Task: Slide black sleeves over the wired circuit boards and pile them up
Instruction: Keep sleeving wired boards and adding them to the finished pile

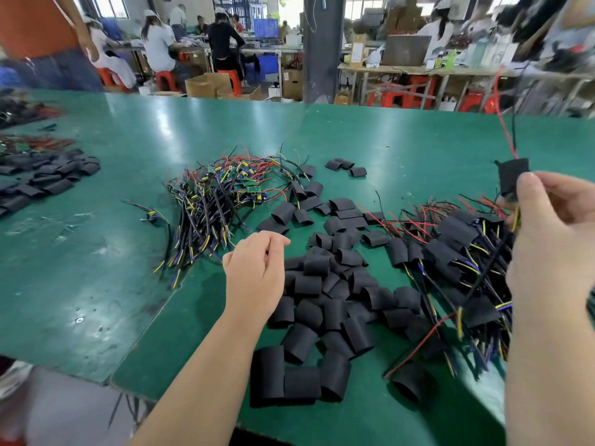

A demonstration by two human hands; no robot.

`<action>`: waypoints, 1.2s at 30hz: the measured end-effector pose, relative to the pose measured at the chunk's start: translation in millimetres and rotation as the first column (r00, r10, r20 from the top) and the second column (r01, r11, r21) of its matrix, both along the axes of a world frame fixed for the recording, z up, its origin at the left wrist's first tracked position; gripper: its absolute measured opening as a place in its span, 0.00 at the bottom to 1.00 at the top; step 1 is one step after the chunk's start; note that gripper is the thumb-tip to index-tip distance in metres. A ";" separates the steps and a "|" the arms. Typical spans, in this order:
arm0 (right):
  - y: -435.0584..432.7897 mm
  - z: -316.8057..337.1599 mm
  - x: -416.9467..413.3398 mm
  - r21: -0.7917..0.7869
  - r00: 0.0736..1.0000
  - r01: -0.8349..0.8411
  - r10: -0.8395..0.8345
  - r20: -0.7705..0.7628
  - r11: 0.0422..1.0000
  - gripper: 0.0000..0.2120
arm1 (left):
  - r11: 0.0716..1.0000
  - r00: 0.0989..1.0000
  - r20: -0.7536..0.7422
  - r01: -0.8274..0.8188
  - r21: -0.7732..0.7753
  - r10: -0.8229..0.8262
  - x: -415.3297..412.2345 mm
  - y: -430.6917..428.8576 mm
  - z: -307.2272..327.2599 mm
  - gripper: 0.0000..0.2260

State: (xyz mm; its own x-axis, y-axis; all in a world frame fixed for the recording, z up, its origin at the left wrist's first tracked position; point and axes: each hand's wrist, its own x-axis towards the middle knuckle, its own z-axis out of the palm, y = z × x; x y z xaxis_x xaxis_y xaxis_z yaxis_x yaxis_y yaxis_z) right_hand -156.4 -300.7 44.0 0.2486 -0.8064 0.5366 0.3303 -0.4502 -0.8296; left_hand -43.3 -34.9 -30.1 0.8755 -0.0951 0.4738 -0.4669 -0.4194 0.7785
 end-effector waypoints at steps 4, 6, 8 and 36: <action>-22.6 -10.3 -5.2 -0.283 0.850 -0.019 -0.133 -0.509 0.959 0.13 | 0.984 0.991 -0.020 -0.129 0.125 0.133 7.8 0.9 -7.4 0.09; -8.9 -15.3 3.2 -0.335 0.797 0.148 -0.312 -0.516 0.931 0.15 | 0.935 0.974 0.072 -0.228 0.270 0.217 9.1 2.4 -8.2 0.06; 10.4 -17.0 9.2 -0.351 0.757 0.188 -0.363 -0.544 0.917 0.13 | 0.832 0.935 0.222 -0.348 0.432 0.276 13.5 5.5 -7.1 0.08; 61.1 -36.6 26.6 -0.295 0.811 -0.215 0.002 -0.585 0.931 0.09 | 0.573 0.862 -0.117 -0.221 0.789 0.493 83.1 59.5 27.6 0.10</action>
